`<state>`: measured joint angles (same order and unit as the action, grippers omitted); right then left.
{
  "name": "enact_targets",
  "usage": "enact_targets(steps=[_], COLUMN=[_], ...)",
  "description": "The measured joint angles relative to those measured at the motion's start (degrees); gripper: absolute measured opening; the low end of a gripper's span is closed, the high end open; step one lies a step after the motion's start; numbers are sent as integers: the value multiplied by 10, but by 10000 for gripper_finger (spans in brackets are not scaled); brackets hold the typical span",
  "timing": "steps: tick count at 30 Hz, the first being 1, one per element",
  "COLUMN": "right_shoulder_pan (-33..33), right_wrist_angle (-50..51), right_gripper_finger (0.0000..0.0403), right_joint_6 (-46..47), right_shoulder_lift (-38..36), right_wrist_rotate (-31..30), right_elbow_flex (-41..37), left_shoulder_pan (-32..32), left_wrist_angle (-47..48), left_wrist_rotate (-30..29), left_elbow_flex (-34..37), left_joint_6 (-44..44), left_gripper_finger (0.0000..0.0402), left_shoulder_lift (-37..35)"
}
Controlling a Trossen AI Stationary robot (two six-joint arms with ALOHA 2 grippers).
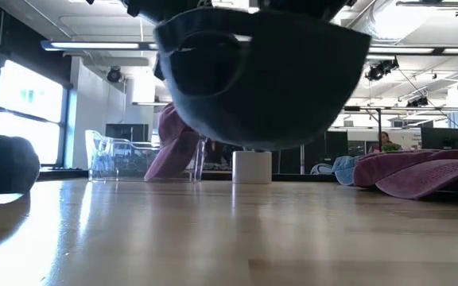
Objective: Pick & Place hat
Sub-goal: Put the middle blue cap into the bottom transparent bin
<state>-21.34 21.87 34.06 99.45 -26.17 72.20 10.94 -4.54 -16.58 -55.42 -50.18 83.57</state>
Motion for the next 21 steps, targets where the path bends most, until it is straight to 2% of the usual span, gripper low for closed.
enact_targets(steps=[5,13,21], right_shoulder_pan=[-29,-44,-44], right_wrist_angle=[-1,6,76], right_gripper_finger=[0,0,0], right_joint_6=[7,7,18], right_shoulder_lift=[-40,-101,-136], right_wrist_rotate=[-1,38,33], right_elbow_flex=[0,0,0], left_shoulder_pan=[0,0,0], left_wrist_angle=[0,3,4], left_wrist_rotate=[-1,-7,-8], left_elbow_flex=[0,0,0], left_joint_6=[-6,-6,-7], left_gripper_finger=[0,0,0], left_shoulder_lift=[0,0,0])
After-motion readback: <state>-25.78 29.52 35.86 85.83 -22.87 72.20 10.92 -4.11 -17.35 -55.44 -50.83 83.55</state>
